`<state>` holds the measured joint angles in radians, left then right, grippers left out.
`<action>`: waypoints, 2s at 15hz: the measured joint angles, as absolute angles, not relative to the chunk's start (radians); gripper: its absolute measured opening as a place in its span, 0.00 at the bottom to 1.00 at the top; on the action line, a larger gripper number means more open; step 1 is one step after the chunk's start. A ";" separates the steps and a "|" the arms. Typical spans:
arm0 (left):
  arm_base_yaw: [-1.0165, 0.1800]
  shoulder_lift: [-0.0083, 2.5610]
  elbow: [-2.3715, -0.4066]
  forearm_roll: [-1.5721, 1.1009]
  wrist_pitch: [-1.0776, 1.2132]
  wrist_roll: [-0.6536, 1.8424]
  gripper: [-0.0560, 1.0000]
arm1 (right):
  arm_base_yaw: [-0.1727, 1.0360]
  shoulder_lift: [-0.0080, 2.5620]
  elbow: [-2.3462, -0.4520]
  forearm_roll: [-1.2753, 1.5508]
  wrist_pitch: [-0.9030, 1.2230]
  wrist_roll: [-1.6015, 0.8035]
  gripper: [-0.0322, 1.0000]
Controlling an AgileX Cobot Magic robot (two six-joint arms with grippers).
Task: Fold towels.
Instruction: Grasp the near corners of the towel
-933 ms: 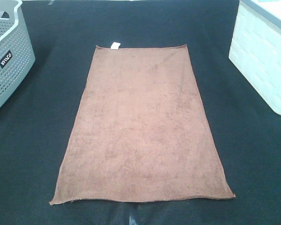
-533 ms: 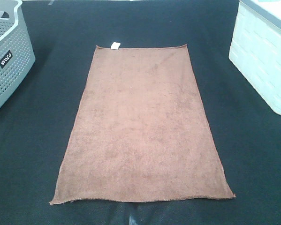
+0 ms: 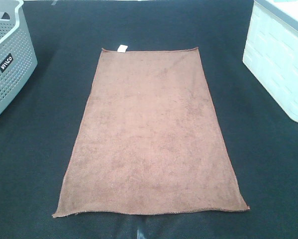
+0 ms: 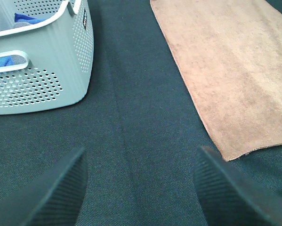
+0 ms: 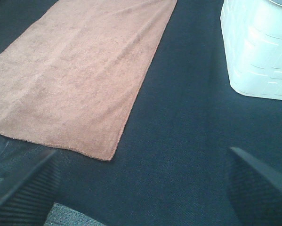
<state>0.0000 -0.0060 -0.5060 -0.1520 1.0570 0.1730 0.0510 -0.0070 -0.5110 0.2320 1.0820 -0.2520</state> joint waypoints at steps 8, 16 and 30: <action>0.000 -0.006 -0.506 -0.152 1.057 0.173 0.65 | 0.051 -0.007 -0.511 0.232 1.082 -0.252 0.88; 0.000 -0.006 -0.506 -0.152 1.057 0.173 0.65 | 0.051 -0.007 -0.511 0.232 1.082 -0.252 0.88; 0.000 -0.006 -0.506 -0.152 1.057 0.173 0.65 | 0.051 -0.007 -0.511 0.232 1.082 -0.252 0.88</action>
